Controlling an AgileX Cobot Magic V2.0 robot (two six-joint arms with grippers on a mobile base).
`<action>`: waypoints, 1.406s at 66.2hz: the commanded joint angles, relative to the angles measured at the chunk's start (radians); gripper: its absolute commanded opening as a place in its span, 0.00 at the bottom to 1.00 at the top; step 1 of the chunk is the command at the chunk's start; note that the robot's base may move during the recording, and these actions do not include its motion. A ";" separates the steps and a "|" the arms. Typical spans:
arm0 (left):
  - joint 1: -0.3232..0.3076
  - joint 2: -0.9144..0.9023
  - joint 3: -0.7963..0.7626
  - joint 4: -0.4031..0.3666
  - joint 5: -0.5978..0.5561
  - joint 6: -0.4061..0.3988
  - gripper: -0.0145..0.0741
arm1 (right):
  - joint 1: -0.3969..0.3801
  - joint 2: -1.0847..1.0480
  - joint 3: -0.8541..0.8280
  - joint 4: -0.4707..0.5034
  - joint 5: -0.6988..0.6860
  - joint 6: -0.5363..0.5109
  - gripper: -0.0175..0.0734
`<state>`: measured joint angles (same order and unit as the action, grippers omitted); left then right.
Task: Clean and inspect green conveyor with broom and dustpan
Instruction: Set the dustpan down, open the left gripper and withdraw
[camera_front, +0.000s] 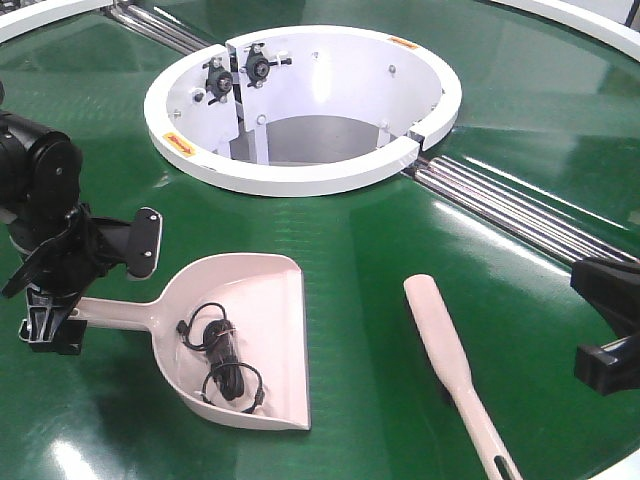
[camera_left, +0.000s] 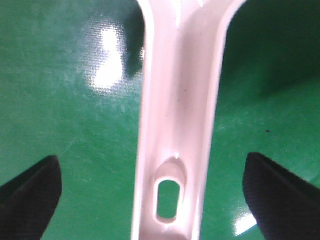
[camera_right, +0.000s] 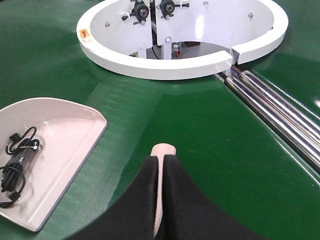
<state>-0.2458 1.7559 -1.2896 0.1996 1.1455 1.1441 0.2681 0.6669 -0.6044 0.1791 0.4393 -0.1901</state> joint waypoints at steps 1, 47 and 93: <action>-0.009 -0.050 -0.029 0.000 -0.011 -0.006 0.90 | -0.002 -0.002 -0.028 0.005 -0.063 -0.002 0.18; -0.009 -0.393 -0.029 -0.081 -0.136 -0.006 0.81 | -0.002 -0.002 -0.028 0.005 -0.057 -0.002 0.18; -0.009 -0.523 -0.016 -0.294 -0.475 -0.822 0.14 | -0.002 -0.002 -0.028 0.002 -0.168 -0.003 0.19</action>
<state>-0.2458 1.2903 -1.2881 -0.0715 0.7559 0.4112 0.2681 0.6669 -0.6044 0.1798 0.3944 -0.1901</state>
